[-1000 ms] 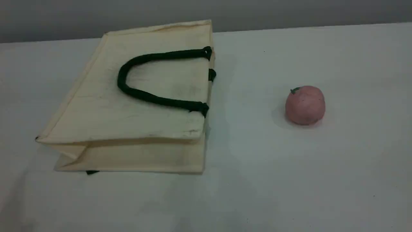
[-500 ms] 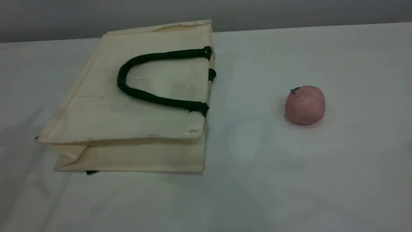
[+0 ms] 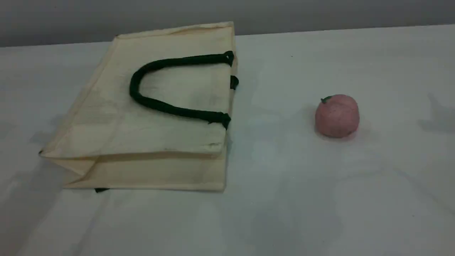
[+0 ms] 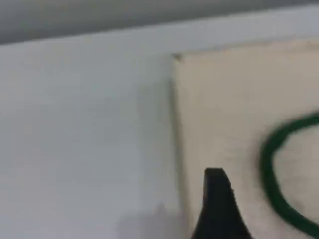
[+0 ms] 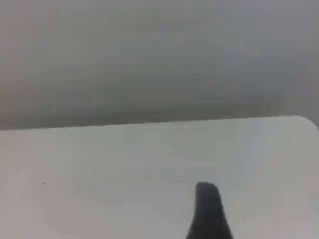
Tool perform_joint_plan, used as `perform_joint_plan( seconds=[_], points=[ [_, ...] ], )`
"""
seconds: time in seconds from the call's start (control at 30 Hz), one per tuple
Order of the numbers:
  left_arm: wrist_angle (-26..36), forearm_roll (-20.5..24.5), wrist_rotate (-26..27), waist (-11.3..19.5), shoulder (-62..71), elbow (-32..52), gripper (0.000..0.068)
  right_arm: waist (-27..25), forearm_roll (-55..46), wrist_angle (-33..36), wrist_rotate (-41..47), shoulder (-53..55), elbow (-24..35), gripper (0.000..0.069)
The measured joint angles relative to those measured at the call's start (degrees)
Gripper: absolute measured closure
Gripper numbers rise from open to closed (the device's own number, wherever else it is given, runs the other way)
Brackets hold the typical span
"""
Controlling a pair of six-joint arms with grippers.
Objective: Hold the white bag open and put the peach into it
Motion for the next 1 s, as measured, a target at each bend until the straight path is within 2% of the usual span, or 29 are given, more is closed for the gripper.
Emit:
perform_joint_plan(
  seconds=[0.2, 0.37, 0.7, 1.0],
  points=[
    [-2.53, -0.06, -2.3, -4.89, 7.44, 0.0, 0.0258, 0.0, 0.7, -0.06, 0.35, 0.73, 0.06, 0.0254],
    [-4.43, -0.11, -4.47, -4.97, 13.64, -0.63, 0.0258, 0.0, 2.3, -0.17, 0.35, 0.73, 0.06, 0.0254],
    [-3.91, -0.06, -4.41, -4.97, 21.63, -6.28, 0.0258, 0.0, 2.3, -0.45, 0.3, 0.73, 0.06, 0.0254],
    [-5.32, -0.06, -4.48, -4.97, 26.84, -7.75, 0.0258, 0.0, 2.3, -0.27, 0.24, 0.73, 0.06, 0.0254]
  ],
)
